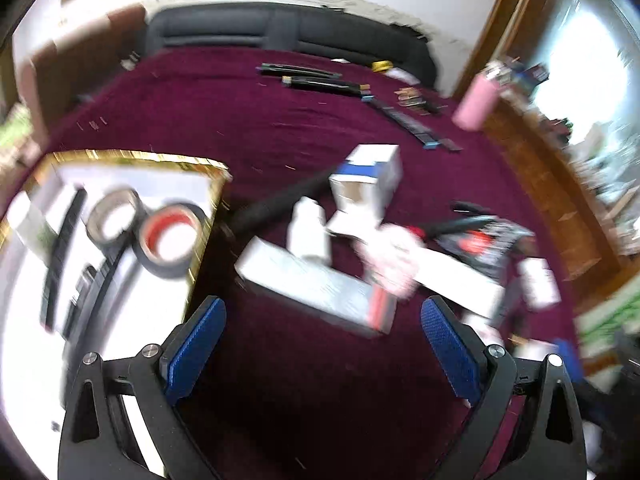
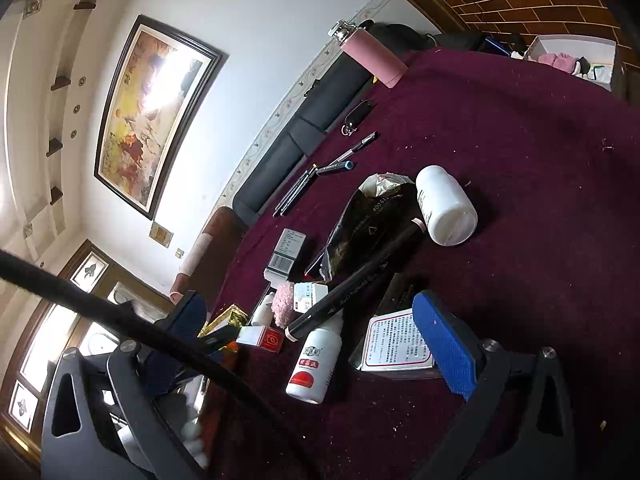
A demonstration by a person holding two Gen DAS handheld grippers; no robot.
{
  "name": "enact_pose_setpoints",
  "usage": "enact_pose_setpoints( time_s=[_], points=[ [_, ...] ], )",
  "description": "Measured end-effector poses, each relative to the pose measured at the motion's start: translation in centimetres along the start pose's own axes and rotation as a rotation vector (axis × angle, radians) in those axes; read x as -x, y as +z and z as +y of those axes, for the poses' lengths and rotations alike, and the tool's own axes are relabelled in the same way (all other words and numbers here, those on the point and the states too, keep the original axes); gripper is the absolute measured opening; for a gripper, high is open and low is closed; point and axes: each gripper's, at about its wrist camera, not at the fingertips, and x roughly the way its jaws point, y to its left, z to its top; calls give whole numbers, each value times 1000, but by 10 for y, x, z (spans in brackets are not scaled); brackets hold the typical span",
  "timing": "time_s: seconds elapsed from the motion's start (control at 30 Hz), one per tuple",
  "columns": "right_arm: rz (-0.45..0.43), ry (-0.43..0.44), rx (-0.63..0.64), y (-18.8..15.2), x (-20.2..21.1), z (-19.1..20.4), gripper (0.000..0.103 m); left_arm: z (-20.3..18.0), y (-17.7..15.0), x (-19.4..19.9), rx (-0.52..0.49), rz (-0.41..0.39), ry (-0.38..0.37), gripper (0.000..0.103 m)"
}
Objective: Organize objects
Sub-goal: 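Lower the left gripper onto the white barcode box on the table, then grasp the white barcode box with the left gripper and lift it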
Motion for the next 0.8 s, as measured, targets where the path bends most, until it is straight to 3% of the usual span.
enact_pose_setpoints(
  time_s=[0.07,0.13,0.23,0.3,0.37,0.57,0.73,0.8],
  points=[
    [-1,5,-4,0,0,-1,103,-3,5,-13,-26,3,83,96],
    [-2,8,-8,0,0,-2,103,-10,5,-22,-83,2,110,95],
    [1,12,-10,0,0,-2,103,-17,2,-25,-163,-3,52,68],
    [1,14,-11,0,0,-2,103,-19,2,-20,-197,0,20,40],
    [1,17,-14,1,0,-3,103,-19,4,-17,-210,26,-20,30],
    [-1,26,-24,1,0,-5,103,-21,1,-7,-273,57,9,28],
    [-2,30,-28,2,0,-5,103,-17,12,6,-183,-5,-28,29],
    [-2,30,-29,3,0,-5,103,-23,12,10,-191,-41,-20,32]
  ],
)
